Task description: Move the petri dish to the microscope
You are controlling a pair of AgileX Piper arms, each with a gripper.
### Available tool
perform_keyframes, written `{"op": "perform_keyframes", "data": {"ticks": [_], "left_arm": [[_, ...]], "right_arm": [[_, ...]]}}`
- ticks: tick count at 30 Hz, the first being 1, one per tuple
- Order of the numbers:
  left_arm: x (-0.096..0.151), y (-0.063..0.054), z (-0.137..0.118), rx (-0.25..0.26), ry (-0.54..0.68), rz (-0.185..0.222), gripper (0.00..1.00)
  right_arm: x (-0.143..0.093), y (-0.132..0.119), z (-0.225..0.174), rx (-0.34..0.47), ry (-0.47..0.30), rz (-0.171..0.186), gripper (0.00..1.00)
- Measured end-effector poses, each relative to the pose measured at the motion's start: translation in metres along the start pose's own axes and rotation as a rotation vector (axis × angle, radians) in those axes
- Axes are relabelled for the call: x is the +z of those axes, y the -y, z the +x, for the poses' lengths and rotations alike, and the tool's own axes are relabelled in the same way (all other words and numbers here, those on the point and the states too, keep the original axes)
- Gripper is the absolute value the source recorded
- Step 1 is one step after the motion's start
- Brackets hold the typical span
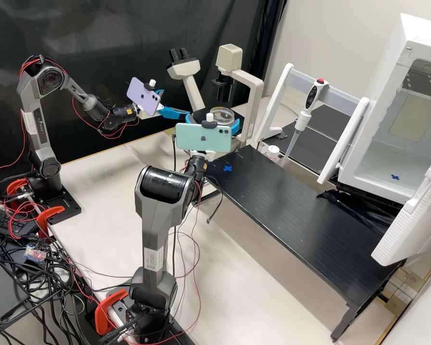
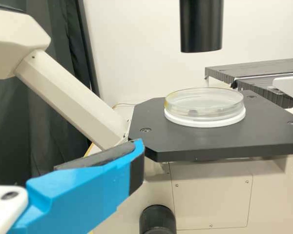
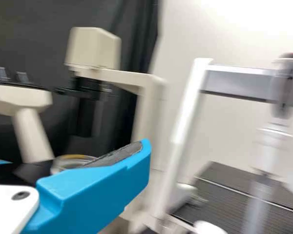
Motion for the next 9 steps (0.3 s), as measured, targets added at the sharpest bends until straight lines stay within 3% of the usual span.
{"op": "perform_keyframes", "data": {"ticks": [4, 9], "left_arm": [[0.000, 0.000, 0.000, 0.000, 0.000, 0.000, 1.00], [0.000, 0.000, 0.000, 0.000, 0.000, 0.000, 1.00]], "right_arm": [[0.021, -0.002, -0.016, 0.034, 0.105, -0.023, 1.00], [0.050, -0.001, -0.033, 0.013, 0.221, -0.038, 1.00]]}}
